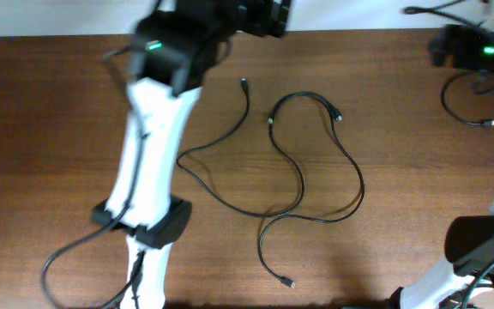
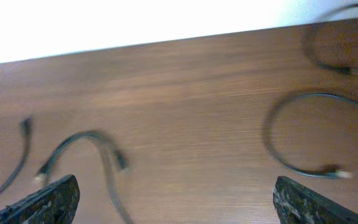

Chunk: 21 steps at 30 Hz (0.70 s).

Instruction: Untangle cables

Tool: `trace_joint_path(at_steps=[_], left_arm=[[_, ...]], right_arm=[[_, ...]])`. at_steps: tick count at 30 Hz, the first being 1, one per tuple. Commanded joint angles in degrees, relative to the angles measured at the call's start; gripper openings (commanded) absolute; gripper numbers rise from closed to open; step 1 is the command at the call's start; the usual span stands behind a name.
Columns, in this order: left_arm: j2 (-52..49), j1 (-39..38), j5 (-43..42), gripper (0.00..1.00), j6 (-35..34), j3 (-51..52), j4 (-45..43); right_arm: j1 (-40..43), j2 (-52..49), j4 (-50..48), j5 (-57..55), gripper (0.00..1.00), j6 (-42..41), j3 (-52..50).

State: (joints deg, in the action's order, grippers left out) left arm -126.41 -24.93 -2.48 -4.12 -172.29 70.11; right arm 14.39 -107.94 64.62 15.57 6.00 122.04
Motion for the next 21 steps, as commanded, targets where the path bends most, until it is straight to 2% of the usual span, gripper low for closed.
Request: trace_joint_path(at_steps=[1, 5, 7, 11, 12, 14, 16, 17, 20, 21], left_arm=[[4.31, 2.08, 9.79, 0.99, 0.87, -0.96, 4.11], [5.05, 3.52, 22.56, 0.99, 0.98, -0.98, 5.51], [5.29, 3.52, 26.18, 0.99, 1.70, -0.98, 4.37], [6.01, 3.52, 29.53, 0.99, 10.54, -0.96, -9.46], [6.32, 3.72, 29.53, 0.99, 11.93, -0.92, -9.11], [7.98, 6.27, 29.31, 0.98, 10.80, 0.79, -2.45], [11.87, 9.09, 29.29, 0.99, 7.37, 8.79, -1.07], [15.21, 10.54, 29.31, 0.99, 7.39, 17.35, -3.43], [26.29, 12.17, 29.35, 0.99, 9.01, 46.29, -19.04], [29.05, 12.39, 29.33, 0.99, 9.18, 52.87, -22.95]], right_arm=[[-6.99, -1.53, 1.92, -0.57, 0.99, -0.44, 0.94], [-16.15, -6.75, 4.70, -9.42, 1.00, 0.81, 0.66], [-19.39, -7.98, 4.42, -10.93, 1.00, 0.81, 0.63], [-24.63, -8.94, 2.25, -13.84, 0.99, 0.79, 0.66], [-25.07, -8.94, 2.25, -14.67, 1.00, 0.74, 0.66], [-25.31, -8.96, 2.29, -15.04, 0.99, 0.76, 0.66], [-25.20, -8.96, 2.36, -15.23, 0.99, 0.76, 0.63], [-25.20, -8.96, 2.54, -15.45, 0.99, 0.76, 0.66], [-25.20, -8.96, 3.04, -16.55, 0.99, 0.79, 0.66], [-25.20, -8.96, 3.04, -16.55, 0.99, 0.79, 0.63]])
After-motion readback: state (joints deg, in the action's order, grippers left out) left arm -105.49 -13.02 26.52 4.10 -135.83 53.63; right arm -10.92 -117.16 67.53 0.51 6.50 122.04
